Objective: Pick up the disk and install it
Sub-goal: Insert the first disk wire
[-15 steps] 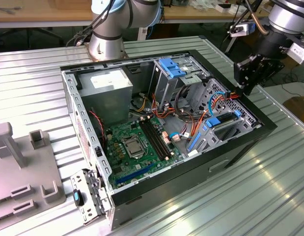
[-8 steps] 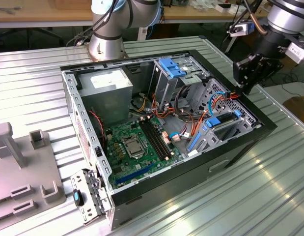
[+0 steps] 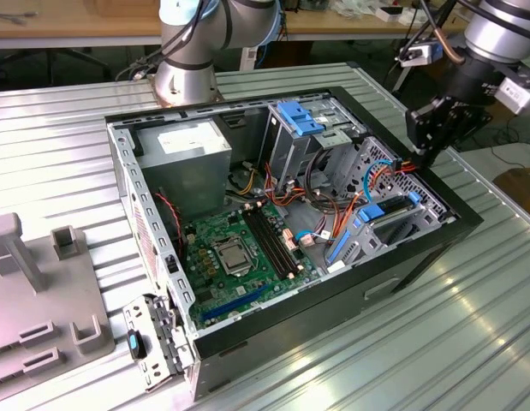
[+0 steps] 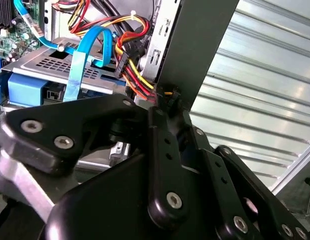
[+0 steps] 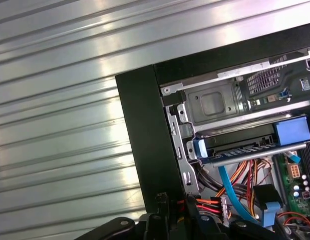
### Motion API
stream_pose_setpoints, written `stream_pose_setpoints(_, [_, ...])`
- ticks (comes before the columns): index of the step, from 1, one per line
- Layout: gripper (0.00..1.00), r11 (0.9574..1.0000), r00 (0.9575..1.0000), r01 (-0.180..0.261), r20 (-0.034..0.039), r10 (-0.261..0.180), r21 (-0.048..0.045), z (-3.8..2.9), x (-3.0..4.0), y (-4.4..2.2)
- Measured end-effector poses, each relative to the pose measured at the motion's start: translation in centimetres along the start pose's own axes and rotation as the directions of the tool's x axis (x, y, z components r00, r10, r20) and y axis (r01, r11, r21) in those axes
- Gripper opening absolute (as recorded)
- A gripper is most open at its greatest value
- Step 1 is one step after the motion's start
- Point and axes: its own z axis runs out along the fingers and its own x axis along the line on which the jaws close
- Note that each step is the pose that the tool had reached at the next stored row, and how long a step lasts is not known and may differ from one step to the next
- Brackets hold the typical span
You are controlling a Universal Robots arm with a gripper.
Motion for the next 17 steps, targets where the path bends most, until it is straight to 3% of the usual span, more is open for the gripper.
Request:
stream_pose_setpoints(1, [0.23,1.0000,1.0000,0.000,0.0001,0.000,0.0001,0.01,0.00,0.00])
stream_pose_setpoints(17, [0.23,0.9992,0.9992,-0.040,0.0021,0.040,-0.0001,-0.16,0.24,-0.05])
